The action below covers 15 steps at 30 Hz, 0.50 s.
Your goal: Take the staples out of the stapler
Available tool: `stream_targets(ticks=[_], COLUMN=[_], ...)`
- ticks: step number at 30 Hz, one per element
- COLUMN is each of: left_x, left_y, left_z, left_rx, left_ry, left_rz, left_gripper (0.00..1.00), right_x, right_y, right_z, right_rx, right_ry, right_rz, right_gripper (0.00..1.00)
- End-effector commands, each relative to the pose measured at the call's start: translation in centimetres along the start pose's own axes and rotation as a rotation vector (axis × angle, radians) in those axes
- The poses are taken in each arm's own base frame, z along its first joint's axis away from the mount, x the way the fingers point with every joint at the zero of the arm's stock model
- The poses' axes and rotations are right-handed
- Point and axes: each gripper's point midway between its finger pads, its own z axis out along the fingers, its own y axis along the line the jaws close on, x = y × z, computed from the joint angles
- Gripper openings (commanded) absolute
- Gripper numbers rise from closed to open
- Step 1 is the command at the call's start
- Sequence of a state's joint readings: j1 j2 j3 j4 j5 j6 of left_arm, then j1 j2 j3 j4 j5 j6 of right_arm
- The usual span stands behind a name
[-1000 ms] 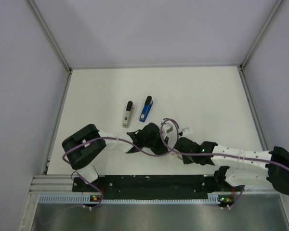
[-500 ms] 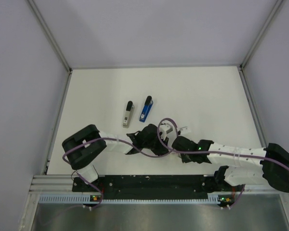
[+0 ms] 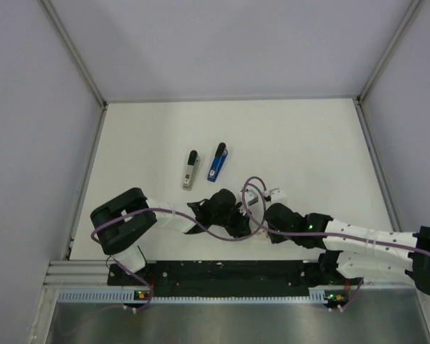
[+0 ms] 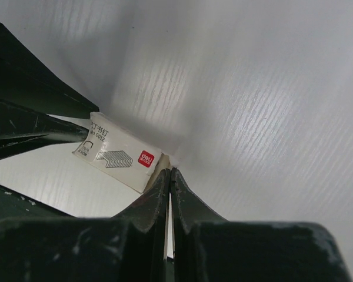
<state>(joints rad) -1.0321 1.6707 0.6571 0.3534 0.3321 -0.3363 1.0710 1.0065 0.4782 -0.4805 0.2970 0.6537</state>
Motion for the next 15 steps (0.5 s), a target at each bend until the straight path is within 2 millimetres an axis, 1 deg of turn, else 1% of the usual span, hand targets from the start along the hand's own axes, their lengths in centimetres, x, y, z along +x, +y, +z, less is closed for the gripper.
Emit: stream_targets(ticks=[1, 5, 8, 13, 15], left_x=[0.8, 0.5, 0.0, -0.5, -0.4], left_y=[-0.6, -0.3, -0.2, -0.5, -0.5], left_z=[-0.2, 0.1, 0.3, 0.4, 0.4], left_rx=[0.032, 0.014, -0.003, 0.006, 0.007], left_ry=[0.021, 0.017, 0.009, -0.017, -0.017], left_rz=[0.044, 0.034, 0.015, -0.002, -0.011], left_gripper=[0.24, 0.25, 0.25, 0.25, 0.25], right_x=[-0.2, 0.2, 0.1, -1.3, -1.7], right_y=[1.5, 1.4, 1.6, 3.2, 3.5], right_z=[-0.3, 0.2, 0.8, 1.2, 1.3], right_rx=[-0.093, -0.077, -0.061, -0.101, -0.102], right_ry=[-0.039, -0.019, -0.009, -0.038, -0.038], right_rz=[0.025, 0.036, 0.043, 0.069, 0.066], right_gripper=[0.00, 0.00, 0.00, 0.00, 0.00])
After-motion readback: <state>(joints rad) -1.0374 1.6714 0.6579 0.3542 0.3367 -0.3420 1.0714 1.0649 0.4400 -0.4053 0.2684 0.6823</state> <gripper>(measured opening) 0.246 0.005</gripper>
